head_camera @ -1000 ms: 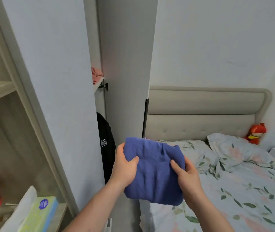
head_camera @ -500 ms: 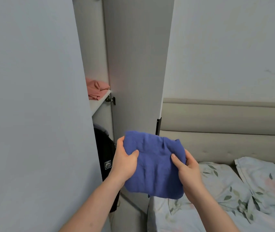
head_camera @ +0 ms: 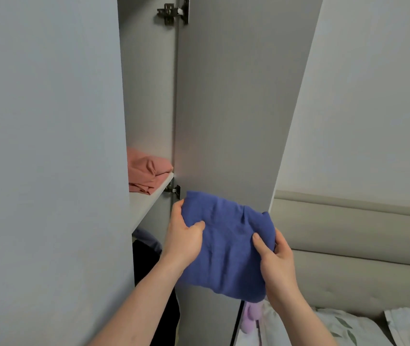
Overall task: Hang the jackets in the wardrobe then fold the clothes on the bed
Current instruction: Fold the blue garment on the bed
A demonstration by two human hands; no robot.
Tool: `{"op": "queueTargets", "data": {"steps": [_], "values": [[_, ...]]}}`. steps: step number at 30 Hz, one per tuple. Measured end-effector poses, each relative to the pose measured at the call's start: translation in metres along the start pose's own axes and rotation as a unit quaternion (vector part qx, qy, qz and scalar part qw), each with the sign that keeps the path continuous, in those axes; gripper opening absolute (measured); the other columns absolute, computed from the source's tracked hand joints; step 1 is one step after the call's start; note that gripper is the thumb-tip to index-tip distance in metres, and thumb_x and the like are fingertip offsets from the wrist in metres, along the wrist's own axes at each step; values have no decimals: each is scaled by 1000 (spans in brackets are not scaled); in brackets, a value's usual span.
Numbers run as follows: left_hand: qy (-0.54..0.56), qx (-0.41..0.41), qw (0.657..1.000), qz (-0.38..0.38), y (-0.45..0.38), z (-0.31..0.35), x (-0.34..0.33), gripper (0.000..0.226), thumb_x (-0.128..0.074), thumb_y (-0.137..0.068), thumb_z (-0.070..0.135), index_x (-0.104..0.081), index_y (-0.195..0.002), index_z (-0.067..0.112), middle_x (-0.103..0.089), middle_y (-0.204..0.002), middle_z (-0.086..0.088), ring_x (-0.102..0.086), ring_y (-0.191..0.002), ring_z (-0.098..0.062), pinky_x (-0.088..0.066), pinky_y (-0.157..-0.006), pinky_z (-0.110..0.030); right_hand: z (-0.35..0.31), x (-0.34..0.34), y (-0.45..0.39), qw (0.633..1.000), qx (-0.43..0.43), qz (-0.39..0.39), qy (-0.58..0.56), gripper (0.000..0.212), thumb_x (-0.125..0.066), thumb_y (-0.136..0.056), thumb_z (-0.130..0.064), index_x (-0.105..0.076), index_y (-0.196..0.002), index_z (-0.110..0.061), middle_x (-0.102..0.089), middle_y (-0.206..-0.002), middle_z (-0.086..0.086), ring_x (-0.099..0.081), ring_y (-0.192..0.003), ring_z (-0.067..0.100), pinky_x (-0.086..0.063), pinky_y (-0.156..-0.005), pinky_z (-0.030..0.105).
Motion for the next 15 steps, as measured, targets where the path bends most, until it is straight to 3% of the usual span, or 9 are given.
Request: {"op": "queueTargets", "data": {"steps": [5, 10, 15], "values": [[11, 2, 999, 40, -45, 9, 6, 49, -58, -93, 8, -46, -134, 32, -58, -118, 19, -58, -108, -10, -42, -93, -31, -18, -34, -42, 999, 38, -11, 15, 28, -65, -99, -14, -68, -119, -33, -75, -106, -20, -69, -101, 0, -53, -98, 34], [17, -17, 996, 89, -82, 28, 16, 58, -56, -91, 8, -43, -141, 33, -57, -131, 12, -57, -114, -17, -43, -94, -34, -37, -69, -88, 997, 64, -27, 26, 26, -64, -99, -16, -68, -118, -33, -75, -107, -17, -69, -103, 3, -53, -100, 37], [24, -53, 987, 148, -108, 45, 36, 51, -55, -91, 6, -44, -129, 37, -56, -109, 28, -56, -94, 6, -42, -79, -24, -57, -112, -136, 992, 102, -71, 25, 21, -63, -99, -15, -69, -113, -30, -75, -105, -10, -70, -103, 11, -53, -99, 38]]}}
Point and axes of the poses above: each hand's wrist, its own y-axis away from the middle knuckle, its own x-axis out of the back of the hand, z = x × y, the point moved 10 cm from there along -y, towards the middle knuckle
